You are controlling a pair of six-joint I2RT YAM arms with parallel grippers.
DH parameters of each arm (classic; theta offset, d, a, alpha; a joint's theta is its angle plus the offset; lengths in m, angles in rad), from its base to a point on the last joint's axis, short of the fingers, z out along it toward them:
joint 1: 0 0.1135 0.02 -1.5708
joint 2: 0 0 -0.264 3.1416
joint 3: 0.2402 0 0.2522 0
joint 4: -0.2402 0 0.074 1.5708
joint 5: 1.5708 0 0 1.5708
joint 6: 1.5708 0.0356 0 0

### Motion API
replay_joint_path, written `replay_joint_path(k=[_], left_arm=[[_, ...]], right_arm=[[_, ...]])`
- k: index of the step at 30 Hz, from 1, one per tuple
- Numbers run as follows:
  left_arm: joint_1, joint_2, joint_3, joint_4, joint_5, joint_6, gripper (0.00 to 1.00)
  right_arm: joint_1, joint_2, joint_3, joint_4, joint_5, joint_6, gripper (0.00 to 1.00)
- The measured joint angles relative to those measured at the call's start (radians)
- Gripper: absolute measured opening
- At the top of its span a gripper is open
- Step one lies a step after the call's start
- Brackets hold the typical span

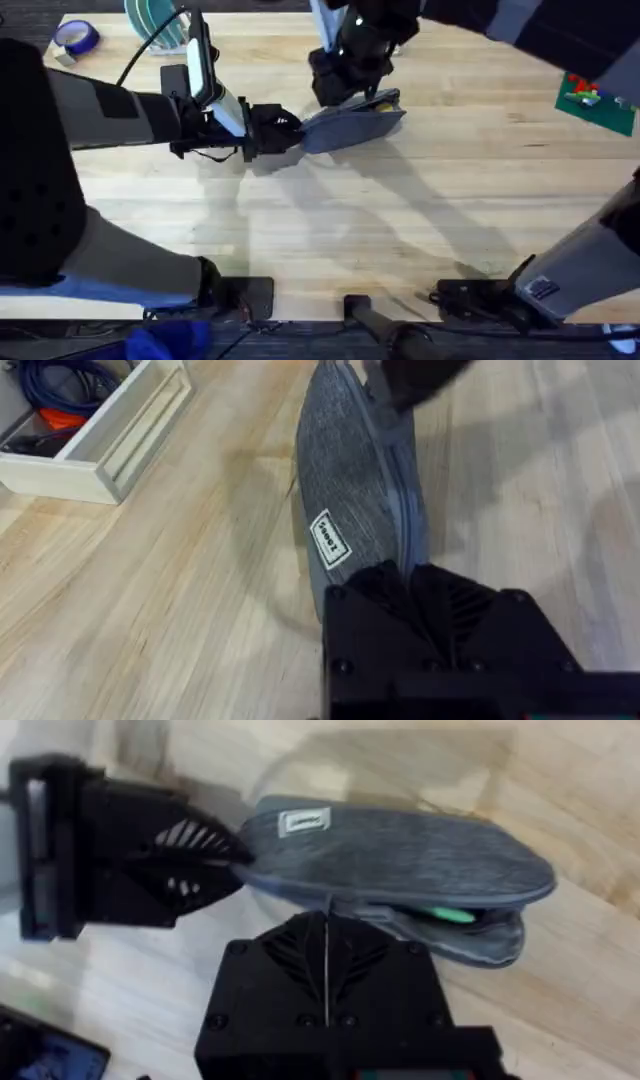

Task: Unzip the bag, pick up the pens from the table one at a time and place them inside, then zip the bag closed.

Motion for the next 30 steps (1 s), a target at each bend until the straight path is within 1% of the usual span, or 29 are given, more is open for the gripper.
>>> replay_joint_path(k=[8,18,26,30], left_arm=[[0.0,0.0,0.0,0.0,0.0,0.0,0.041],[0.0,0.0,0.0,0.0,0.0,0.0,0.041],[0.0,0.0,0.0,0.0,0.0,0.0,0.041],[0.0,0.0,0.0,0.0,0.0,0.0,0.041]], right_arm=[[0.057,0.0,0.0,-0.082,0.0,-0.004,0.034],[0.065,0.0,0.0,-0.154,0.0,-0.01,0.034],[0.065,0.0,0.0,-0.155,0.0,-0.014,0.034],[0.065,-0.018,0.0,-0.124,0.001,-0.014,0.034]])
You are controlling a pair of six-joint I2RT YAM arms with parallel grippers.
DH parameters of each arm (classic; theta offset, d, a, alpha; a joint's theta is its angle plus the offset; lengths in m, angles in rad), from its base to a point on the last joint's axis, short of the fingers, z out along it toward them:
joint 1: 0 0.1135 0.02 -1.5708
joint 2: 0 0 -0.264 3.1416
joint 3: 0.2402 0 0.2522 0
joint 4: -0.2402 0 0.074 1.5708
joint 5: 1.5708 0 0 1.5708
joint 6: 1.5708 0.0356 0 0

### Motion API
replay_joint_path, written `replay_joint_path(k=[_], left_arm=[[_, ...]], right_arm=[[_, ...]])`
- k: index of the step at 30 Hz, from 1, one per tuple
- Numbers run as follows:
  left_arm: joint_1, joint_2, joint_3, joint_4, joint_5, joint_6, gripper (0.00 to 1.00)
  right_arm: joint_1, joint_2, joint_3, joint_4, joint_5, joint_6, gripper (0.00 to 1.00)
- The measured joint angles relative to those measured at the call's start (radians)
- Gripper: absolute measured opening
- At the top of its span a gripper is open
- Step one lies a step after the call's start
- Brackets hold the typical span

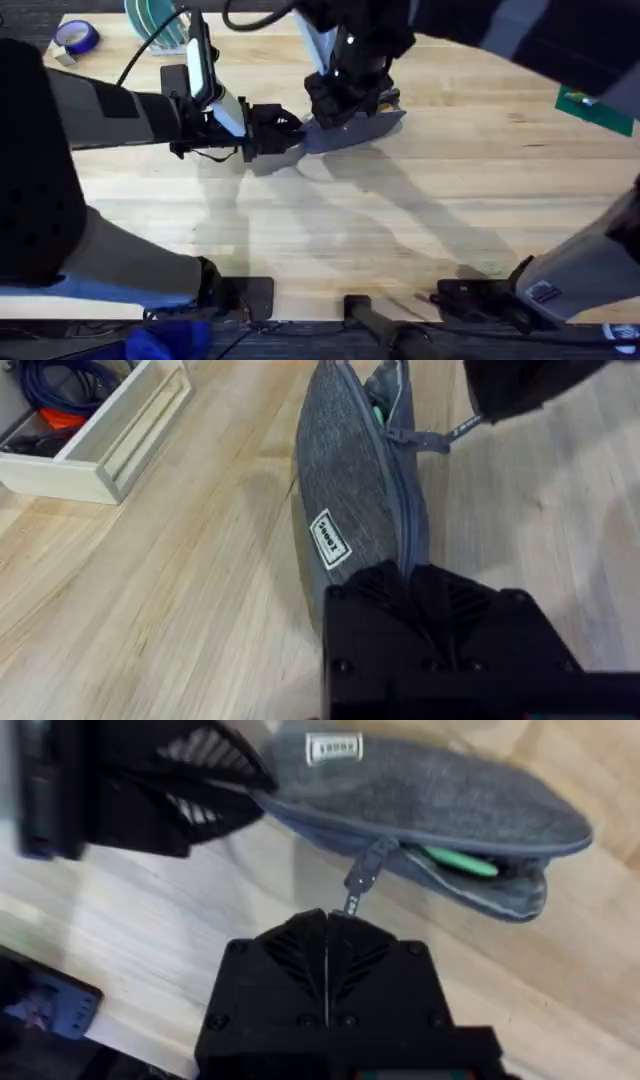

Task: Unzip the bag, pick up the pens from the table one at a time and place them inside, then zip the bag closed.

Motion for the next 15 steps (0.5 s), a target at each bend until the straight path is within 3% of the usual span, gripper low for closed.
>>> replay_joint_path(k=[8,13,14,15], left_arm=[[0.0,0.0,0.0,0.0,0.0,0.0,0.041],[0.0,0.0,0.0,0.0,0.0,0.0,0.041],[0.0,0.0,0.0,0.0,0.0,0.0,0.042],[0.0,0.0,0.0,0.0,0.0,0.0,0.042]], right_arm=[[0.0,-0.151,0.001,0.038,0.001,0.0,0.033],[0.0,-0.176,0.004,0.014,0.001,0.023,0.034],[0.0,-0.175,0.004,0.01,0.0,0.035,0.061],[0.0,-0.176,0.004,0.005,0.0,0.049,0.149]])
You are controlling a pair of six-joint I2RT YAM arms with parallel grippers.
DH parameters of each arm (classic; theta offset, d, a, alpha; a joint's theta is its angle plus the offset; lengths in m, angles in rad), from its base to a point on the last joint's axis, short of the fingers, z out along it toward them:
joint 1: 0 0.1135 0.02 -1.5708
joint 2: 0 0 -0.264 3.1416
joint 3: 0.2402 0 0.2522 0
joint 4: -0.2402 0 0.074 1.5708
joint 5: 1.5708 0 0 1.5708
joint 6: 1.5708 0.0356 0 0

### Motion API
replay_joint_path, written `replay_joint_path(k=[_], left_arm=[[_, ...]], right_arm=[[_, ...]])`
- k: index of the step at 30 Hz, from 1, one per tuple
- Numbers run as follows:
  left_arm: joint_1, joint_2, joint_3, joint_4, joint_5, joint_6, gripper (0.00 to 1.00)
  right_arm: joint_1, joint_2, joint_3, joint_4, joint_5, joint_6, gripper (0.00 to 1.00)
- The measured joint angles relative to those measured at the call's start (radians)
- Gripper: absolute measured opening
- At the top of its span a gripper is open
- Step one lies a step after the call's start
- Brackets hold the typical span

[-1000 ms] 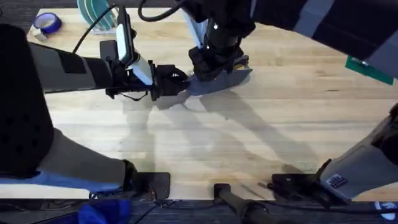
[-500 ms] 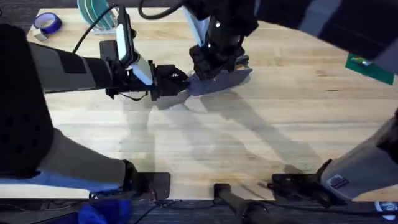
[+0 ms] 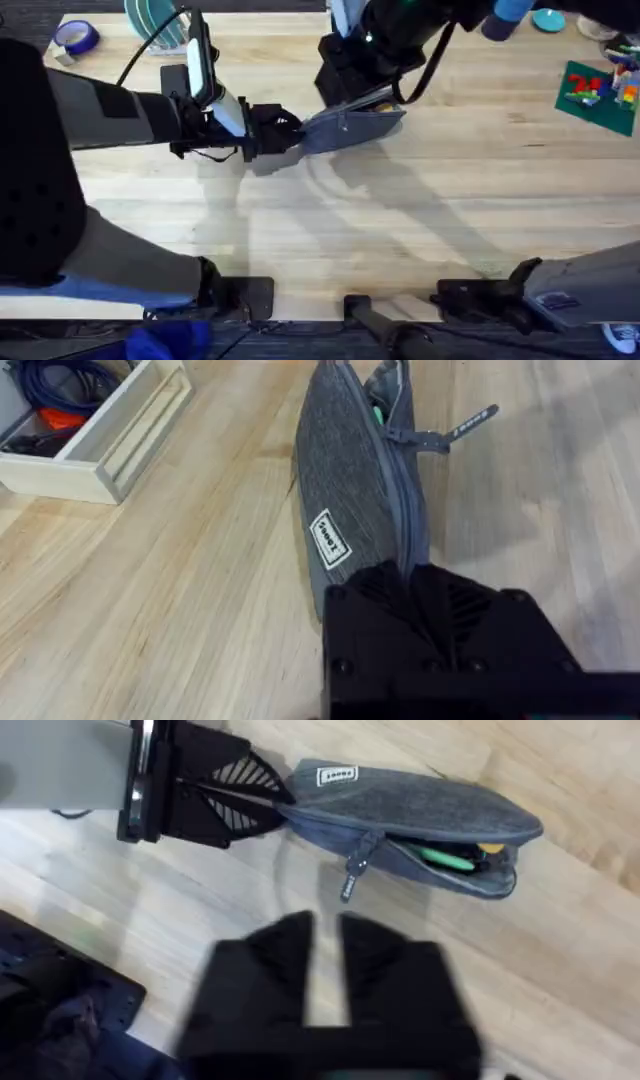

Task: Unzip the bag, pick up the pens from the table one at a time and place them inside, then zip the bag closed.

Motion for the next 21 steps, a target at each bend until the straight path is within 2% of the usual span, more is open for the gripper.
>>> replay_joint_path(k=[1,2,4,5,7,8,11,21], left_arm=[[0.0,0.0,0.0,0.0,0.0,0.0,0.041],[0.0,0.0,0.0,0.0,0.0,0.0,0.041],[0.0,0.0,0.0,0.0,0.0,0.0,0.041],[0.0,0.0,0.0,0.0,0.0,0.0,0.041],[0.0,0.0,0.0,0.0,0.0,0.0,0.041],[0.0,0.0,0.0,0.0,0.0,0.0,0.042],[0.0,0.0,0.0,0.0,0.0,0.0,0.041],[0.0,0.0,0.0,0.0,0.0,0.0,0.041]], right_arm=[[0.0,0.0,0.0,-0.005,0.0,0.009,0.302],[0.0,0.0,0.0,-0.011,0.0,0.015,0.399],[0.0,0.0,0.0,-0.029,0.0,0.038,0.503],[0.0,0.0,0.0,-0.039,0.0,0.056,0.589],[0.0,0.0,0.0,-0.053,0.0,0.08,0.873],[0.0,0.0,0.0,-0.059,0.0,0.09,0.967],[0.0,0.0,0.0,-0.077,0.0,0.128,0.997],[0.0,0.0,0.0,-0.076,-0.003,0.19,0.997]])
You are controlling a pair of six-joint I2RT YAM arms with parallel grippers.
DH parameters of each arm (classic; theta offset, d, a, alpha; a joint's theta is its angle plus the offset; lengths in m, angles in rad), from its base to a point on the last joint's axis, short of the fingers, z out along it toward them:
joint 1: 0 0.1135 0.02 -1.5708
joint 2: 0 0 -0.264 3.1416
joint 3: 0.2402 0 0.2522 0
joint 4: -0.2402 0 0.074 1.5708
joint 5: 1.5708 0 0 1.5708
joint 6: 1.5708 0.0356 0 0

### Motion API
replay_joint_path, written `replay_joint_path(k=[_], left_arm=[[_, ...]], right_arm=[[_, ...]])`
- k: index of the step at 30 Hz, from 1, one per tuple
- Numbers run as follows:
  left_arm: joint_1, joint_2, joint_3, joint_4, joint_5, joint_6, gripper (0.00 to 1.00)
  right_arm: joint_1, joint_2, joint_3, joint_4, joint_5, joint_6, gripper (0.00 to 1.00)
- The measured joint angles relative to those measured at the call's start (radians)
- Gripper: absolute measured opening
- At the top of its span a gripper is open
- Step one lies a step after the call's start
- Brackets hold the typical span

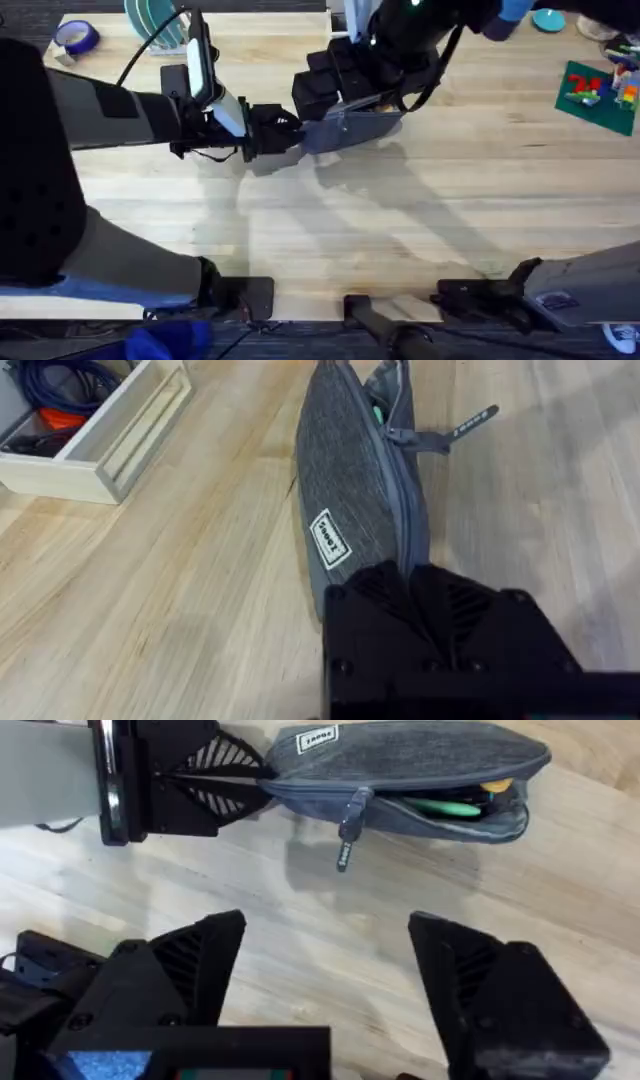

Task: Unzip the bag, pick up the pens from the table one at a time and place them inside, then zip the bag closed.

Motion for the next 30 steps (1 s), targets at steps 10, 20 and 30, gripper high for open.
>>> replay_joint_path(k=[10,20,30], left_arm=[[0.0,0.0,0.0,0.0,-0.002,0.0,0.041],[0.0,0.0,0.0,0.0,-0.003,0.0,0.041],[0.0,0.0,0.0,0.0,-0.003,0.0,0.041]], right_arm=[[0.0,0.0,0.0,-0.095,-0.007,0.086,0.997],[0.041,0.0,-0.02,-0.065,0.08,0.209,0.996],[0.065,0.005,-0.147,0.101,0.118,0.22,0.996]])
